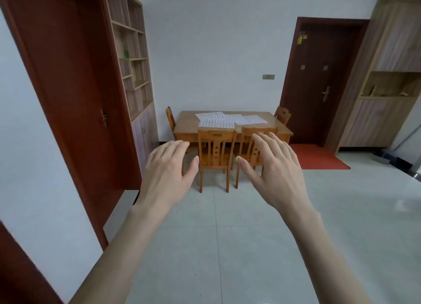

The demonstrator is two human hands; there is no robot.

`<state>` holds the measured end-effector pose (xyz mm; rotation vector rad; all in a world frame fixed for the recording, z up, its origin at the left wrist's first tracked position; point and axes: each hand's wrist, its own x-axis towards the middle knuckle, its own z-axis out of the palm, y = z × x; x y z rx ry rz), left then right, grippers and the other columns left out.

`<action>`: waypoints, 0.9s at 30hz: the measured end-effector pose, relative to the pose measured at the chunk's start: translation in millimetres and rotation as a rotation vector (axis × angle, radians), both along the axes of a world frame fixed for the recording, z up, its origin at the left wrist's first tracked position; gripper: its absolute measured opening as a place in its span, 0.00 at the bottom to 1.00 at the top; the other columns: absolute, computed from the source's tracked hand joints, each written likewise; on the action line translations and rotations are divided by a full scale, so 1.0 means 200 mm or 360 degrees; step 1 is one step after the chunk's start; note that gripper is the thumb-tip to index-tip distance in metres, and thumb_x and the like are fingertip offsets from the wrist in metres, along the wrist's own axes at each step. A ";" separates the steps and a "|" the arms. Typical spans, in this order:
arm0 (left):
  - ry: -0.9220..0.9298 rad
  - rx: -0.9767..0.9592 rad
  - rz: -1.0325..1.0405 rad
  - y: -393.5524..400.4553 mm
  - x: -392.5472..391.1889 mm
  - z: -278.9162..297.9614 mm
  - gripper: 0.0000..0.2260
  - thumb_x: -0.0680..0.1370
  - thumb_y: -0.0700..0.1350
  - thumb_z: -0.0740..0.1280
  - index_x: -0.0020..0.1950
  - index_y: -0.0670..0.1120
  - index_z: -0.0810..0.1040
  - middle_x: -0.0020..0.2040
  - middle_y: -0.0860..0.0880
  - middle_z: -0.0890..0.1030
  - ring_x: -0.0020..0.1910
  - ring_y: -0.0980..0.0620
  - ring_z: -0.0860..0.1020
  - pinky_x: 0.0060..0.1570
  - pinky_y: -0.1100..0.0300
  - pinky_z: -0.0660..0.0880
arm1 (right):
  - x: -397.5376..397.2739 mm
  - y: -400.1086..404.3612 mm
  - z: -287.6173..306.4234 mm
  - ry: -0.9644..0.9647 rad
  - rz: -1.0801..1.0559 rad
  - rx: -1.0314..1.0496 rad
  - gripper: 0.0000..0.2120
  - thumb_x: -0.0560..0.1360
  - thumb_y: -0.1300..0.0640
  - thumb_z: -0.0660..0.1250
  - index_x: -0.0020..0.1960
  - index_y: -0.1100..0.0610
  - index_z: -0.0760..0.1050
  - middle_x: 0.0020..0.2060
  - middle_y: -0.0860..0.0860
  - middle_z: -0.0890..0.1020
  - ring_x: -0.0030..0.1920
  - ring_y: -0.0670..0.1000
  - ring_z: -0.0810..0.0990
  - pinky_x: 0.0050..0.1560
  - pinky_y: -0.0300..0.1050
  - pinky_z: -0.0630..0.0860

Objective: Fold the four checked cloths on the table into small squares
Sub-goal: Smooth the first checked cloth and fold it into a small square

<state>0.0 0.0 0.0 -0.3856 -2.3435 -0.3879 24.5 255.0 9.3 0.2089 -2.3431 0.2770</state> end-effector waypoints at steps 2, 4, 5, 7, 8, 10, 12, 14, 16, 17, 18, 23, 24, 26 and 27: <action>-0.0055 0.0004 -0.0011 0.07 -0.15 0.00 0.23 0.83 0.59 0.55 0.71 0.47 0.75 0.68 0.49 0.78 0.70 0.49 0.73 0.70 0.51 0.68 | -0.13 0.06 0.00 -0.0048 -0.0054 -0.0040 0.36 0.81 0.30 0.51 0.78 0.54 0.67 0.76 0.50 0.72 0.80 0.52 0.62 0.79 0.55 0.61; -0.0064 -0.0010 -0.0013 0.15 -0.32 0.00 0.22 0.84 0.58 0.56 0.71 0.48 0.74 0.69 0.50 0.78 0.70 0.49 0.73 0.70 0.51 0.68 | -0.29 0.15 -0.03 -0.0063 -0.0092 -0.0018 0.36 0.81 0.30 0.51 0.78 0.54 0.67 0.76 0.50 0.72 0.80 0.52 0.62 0.80 0.55 0.60; -0.0067 -0.0006 -0.0015 0.19 -0.41 -0.01 0.21 0.84 0.58 0.57 0.71 0.47 0.74 0.69 0.49 0.78 0.70 0.49 0.73 0.70 0.51 0.69 | -0.37 0.20 -0.03 -0.0066 -0.0104 -0.0018 0.36 0.81 0.30 0.51 0.78 0.54 0.67 0.76 0.50 0.72 0.80 0.52 0.62 0.80 0.55 0.60; -0.0059 -0.0007 -0.0029 0.28 -0.58 0.00 0.22 0.84 0.58 0.57 0.71 0.47 0.75 0.68 0.49 0.78 0.70 0.49 0.74 0.70 0.50 0.69 | -0.54 0.30 -0.04 -0.0070 -0.0125 0.0003 0.36 0.81 0.30 0.51 0.78 0.53 0.67 0.76 0.50 0.72 0.80 0.52 0.62 0.80 0.54 0.59; -0.0043 -0.0005 -0.0029 0.32 -0.67 0.00 0.22 0.84 0.58 0.57 0.71 0.47 0.75 0.69 0.49 0.78 0.70 0.49 0.74 0.70 0.50 0.69 | -0.63 0.36 -0.05 -0.0065 -0.0136 0.0007 0.36 0.81 0.30 0.51 0.79 0.53 0.66 0.77 0.50 0.71 0.80 0.52 0.62 0.80 0.54 0.58; -0.0049 -0.0016 -0.0022 0.41 -0.84 -0.01 0.21 0.84 0.57 0.59 0.71 0.47 0.74 0.69 0.49 0.78 0.70 0.49 0.74 0.71 0.50 0.69 | -0.79 0.46 -0.04 -0.0062 -0.0165 0.0007 0.36 0.81 0.30 0.51 0.78 0.54 0.67 0.76 0.51 0.72 0.80 0.52 0.63 0.80 0.54 0.59; -0.0047 -0.0008 -0.0035 0.49 -1.00 -0.01 0.21 0.84 0.57 0.59 0.71 0.47 0.74 0.69 0.49 0.78 0.70 0.49 0.74 0.71 0.50 0.70 | -0.95 0.55 -0.03 -0.0053 -0.0163 -0.0002 0.36 0.81 0.30 0.51 0.78 0.54 0.68 0.76 0.51 0.72 0.80 0.53 0.64 0.80 0.55 0.60; -0.0044 -0.0003 -0.0038 0.57 -1.14 -0.01 0.21 0.84 0.57 0.58 0.71 0.47 0.74 0.69 0.49 0.78 0.70 0.49 0.74 0.70 0.50 0.70 | -1.10 0.62 -0.02 -0.0058 -0.0177 0.0015 0.37 0.81 0.30 0.50 0.78 0.54 0.68 0.76 0.52 0.73 0.79 0.54 0.64 0.80 0.56 0.60; -0.0068 -0.0009 -0.0034 0.64 -1.28 0.00 0.21 0.84 0.57 0.59 0.72 0.47 0.74 0.69 0.49 0.78 0.70 0.49 0.73 0.70 0.50 0.69 | -1.23 0.69 -0.02 -0.0058 -0.0202 0.0017 0.36 0.81 0.30 0.50 0.77 0.54 0.68 0.75 0.52 0.73 0.79 0.54 0.64 0.80 0.55 0.60; -0.0073 -0.0019 -0.0031 0.67 -1.34 0.00 0.21 0.84 0.58 0.59 0.72 0.47 0.74 0.69 0.49 0.78 0.70 0.49 0.73 0.70 0.50 0.69 | -1.30 0.72 -0.02 -0.0055 -0.0213 0.0020 0.36 0.81 0.30 0.50 0.77 0.54 0.68 0.75 0.52 0.73 0.79 0.54 0.64 0.80 0.54 0.60; -0.0087 -0.0021 -0.0028 0.71 -1.41 0.01 0.21 0.84 0.57 0.59 0.72 0.48 0.74 0.69 0.49 0.78 0.70 0.49 0.73 0.70 0.51 0.69 | -1.36 0.75 -0.02 -0.0067 -0.0221 0.0024 0.36 0.81 0.30 0.50 0.77 0.54 0.68 0.75 0.52 0.73 0.79 0.54 0.64 0.80 0.54 0.59; -0.0087 -0.0002 -0.0089 0.83 -1.76 0.01 0.20 0.83 0.56 0.61 0.71 0.47 0.75 0.69 0.48 0.78 0.70 0.48 0.74 0.69 0.49 0.70 | -1.68 0.88 -0.05 -0.0055 -0.0256 0.0021 0.34 0.82 0.31 0.53 0.77 0.54 0.69 0.75 0.51 0.73 0.79 0.53 0.64 0.79 0.53 0.59; -0.0088 -0.0001 -0.0093 0.85 -1.84 0.00 0.21 0.83 0.56 0.61 0.72 0.47 0.74 0.69 0.48 0.78 0.70 0.48 0.74 0.69 0.49 0.70 | -1.75 0.91 -0.06 -0.0058 -0.0277 0.0017 0.34 0.82 0.31 0.53 0.77 0.54 0.69 0.75 0.51 0.73 0.80 0.52 0.64 0.79 0.52 0.58; -0.0095 -0.0004 -0.0109 0.90 -2.02 -0.02 0.21 0.83 0.56 0.61 0.72 0.47 0.74 0.69 0.48 0.78 0.70 0.48 0.73 0.70 0.50 0.69 | -1.90 0.96 -0.09 -0.0078 -0.0318 0.0029 0.34 0.82 0.31 0.52 0.78 0.53 0.68 0.76 0.50 0.72 0.80 0.51 0.63 0.80 0.51 0.57; -0.0094 -0.0006 -0.0120 0.92 -2.11 -0.04 0.21 0.83 0.56 0.60 0.72 0.47 0.74 0.69 0.48 0.78 0.70 0.48 0.73 0.70 0.50 0.69 | -1.99 0.98 -0.10 -0.0088 -0.0338 0.0038 0.35 0.82 0.30 0.52 0.78 0.53 0.67 0.76 0.50 0.72 0.80 0.51 0.63 0.80 0.50 0.56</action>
